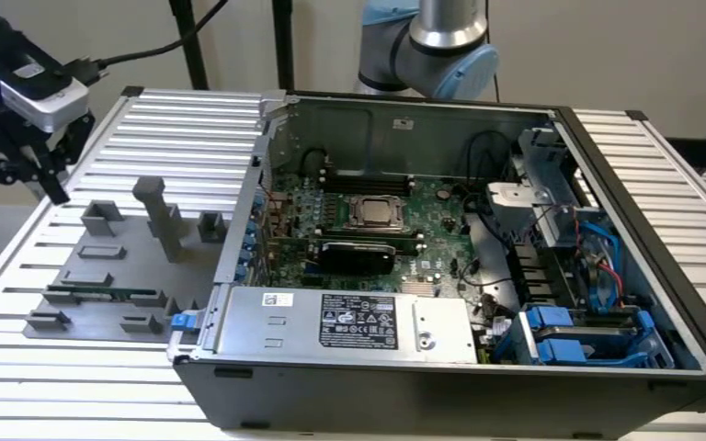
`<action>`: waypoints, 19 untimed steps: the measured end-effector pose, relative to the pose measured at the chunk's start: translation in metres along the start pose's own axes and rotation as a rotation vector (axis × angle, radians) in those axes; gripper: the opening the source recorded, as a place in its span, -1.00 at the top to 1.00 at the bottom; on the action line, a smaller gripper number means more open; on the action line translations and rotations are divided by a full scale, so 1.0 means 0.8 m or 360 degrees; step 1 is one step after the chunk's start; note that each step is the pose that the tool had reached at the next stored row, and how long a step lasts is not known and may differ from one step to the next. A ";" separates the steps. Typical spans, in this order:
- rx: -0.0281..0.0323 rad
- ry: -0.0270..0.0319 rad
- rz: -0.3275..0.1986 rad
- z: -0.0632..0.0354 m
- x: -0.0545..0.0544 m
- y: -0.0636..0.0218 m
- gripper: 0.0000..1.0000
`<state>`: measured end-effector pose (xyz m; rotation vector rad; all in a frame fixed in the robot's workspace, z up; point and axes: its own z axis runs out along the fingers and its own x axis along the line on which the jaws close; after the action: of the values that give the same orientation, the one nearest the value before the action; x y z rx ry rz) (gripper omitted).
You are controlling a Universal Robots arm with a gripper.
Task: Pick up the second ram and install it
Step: 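Pick up the second ram and move it above second insertion slot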
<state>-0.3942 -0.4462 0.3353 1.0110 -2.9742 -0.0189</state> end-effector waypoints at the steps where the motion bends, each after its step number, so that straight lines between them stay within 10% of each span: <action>1: 0.00043 0.00039 -0.0023 0.000 0.000 0.000 1.00; 12: 0.00484 0.00407 -0.0282 0.002 0.000 0.000 1.00; 19: 0.00747 0.00346 -0.0478 0.005 0.000 0.000 1.00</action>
<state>-0.3942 -0.4462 0.3312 1.4426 -2.7857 0.0617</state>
